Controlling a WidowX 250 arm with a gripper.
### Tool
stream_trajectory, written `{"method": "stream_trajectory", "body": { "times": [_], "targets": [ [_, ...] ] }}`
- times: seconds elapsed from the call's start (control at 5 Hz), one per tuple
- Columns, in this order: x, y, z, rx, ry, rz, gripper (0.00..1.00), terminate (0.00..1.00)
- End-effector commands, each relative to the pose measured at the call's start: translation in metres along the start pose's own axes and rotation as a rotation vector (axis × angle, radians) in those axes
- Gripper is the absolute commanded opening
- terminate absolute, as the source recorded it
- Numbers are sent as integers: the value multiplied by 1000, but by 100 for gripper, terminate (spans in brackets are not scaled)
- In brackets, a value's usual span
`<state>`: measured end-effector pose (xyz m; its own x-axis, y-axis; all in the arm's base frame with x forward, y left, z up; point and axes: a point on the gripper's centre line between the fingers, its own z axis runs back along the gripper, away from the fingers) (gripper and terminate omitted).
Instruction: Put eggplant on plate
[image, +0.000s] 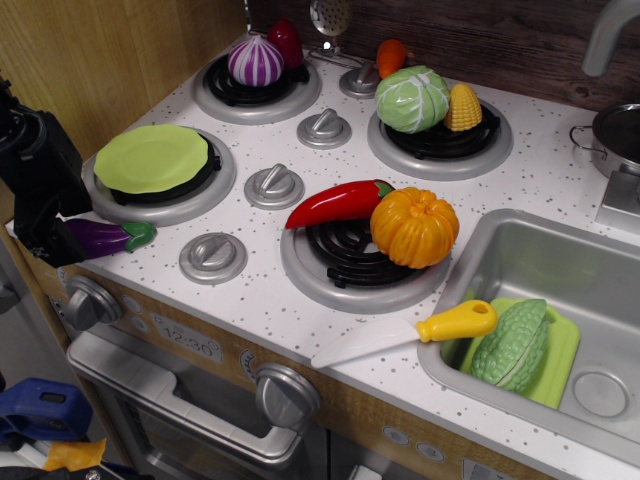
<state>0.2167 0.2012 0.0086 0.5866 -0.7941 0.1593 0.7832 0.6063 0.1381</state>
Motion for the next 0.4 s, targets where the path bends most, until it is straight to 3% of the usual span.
{"method": "stream_trajectory", "body": {
  "times": [0.0, 0.2],
  "targets": [
    [-8, 9, 3, 39, -1, 16, 100, 0],
    [-8, 8, -3, 32, -17, 23, 100, 0]
  ]
}}
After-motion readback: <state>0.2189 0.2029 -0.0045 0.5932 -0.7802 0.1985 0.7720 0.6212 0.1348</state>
